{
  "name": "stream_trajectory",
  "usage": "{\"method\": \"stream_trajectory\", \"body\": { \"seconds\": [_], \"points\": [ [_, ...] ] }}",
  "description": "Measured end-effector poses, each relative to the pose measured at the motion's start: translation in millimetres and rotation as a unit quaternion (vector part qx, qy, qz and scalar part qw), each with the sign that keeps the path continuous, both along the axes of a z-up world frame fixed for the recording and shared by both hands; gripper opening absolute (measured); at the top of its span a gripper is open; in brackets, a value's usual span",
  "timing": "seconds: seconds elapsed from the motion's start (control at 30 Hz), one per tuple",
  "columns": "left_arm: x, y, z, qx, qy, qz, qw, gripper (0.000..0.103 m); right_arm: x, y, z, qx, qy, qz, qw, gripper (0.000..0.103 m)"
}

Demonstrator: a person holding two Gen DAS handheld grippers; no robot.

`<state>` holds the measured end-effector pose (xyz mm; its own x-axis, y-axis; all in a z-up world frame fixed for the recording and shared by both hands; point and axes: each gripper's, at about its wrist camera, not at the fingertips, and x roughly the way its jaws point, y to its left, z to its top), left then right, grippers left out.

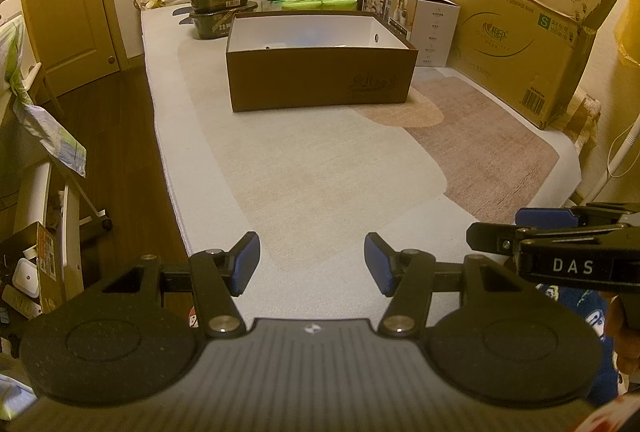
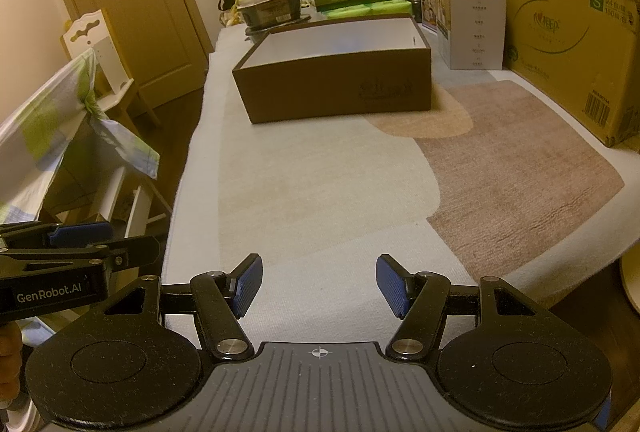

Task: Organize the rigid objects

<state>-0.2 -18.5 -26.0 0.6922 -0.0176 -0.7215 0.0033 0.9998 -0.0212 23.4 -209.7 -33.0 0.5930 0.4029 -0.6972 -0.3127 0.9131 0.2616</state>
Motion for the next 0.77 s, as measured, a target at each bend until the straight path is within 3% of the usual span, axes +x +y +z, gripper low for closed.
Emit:
{"method": "stream_trajectory", "body": {
  "seconds": [0.77],
  "points": [
    [12, -2, -7, 0.003, 0.007, -0.003, 1.0, 0.055, 5, -1, -7, -0.002, 0.008, -0.003, 1.0, 0.063]
  ]
}}
